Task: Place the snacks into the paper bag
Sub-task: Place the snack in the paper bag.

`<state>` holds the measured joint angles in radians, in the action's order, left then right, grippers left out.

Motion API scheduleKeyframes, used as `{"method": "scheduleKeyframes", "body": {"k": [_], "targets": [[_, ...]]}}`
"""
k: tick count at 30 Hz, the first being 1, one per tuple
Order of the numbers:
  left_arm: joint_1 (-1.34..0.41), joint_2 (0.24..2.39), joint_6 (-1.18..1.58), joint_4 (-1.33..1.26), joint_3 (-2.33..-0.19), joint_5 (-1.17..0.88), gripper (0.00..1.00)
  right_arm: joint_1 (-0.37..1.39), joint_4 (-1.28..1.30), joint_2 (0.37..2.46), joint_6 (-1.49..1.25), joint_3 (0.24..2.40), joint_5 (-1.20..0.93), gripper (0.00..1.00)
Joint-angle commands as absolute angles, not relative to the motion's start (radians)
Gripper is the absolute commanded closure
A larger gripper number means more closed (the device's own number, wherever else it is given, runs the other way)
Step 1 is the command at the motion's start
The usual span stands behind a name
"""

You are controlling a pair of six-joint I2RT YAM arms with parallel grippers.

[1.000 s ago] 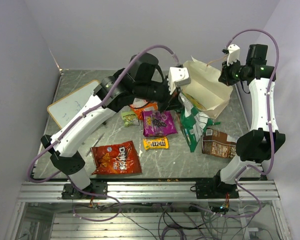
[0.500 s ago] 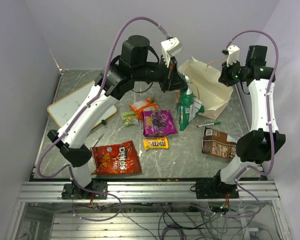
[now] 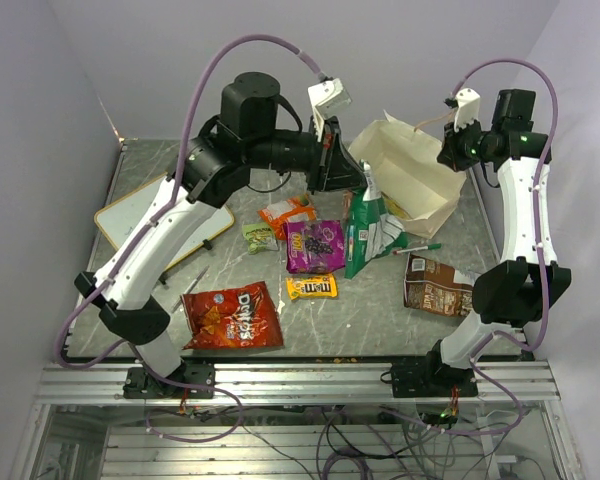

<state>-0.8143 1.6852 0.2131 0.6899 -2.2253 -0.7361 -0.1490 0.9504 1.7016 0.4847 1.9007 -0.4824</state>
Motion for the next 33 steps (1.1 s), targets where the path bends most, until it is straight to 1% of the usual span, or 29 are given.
{"method": "scheduleKeyframes", "body": {"k": [1,8,14,17,24,33], "targets": [[-0.818,1.66,0.23,0.649,-2.305,-0.725,0.93,-0.145,0.949,1.717,0.46,1.934,-0.507,1.0],[-0.818,1.731,0.324,0.627,-2.45,-0.722,0.93,-0.134,0.942,1.706,0.456,1.914,-0.5,1.0],[-0.812,1.799,0.342,0.621,-2.518,-0.6,0.93,-0.124,0.948,1.713,0.456,1.933,-0.499,1.0],[-0.788,1.839,0.367,0.602,-2.525,-0.551,0.93,-0.12,0.948,1.712,0.459,1.935,-0.503,1.0],[-0.694,1.989,0.528,0.487,-2.494,-0.546,0.93,-0.116,0.927,1.693,0.461,1.902,-0.517,1.0],[-0.68,2.147,0.6,0.41,-2.497,-0.552,0.93,-0.096,0.925,1.696,0.451,1.886,-0.512,1.0]]}}
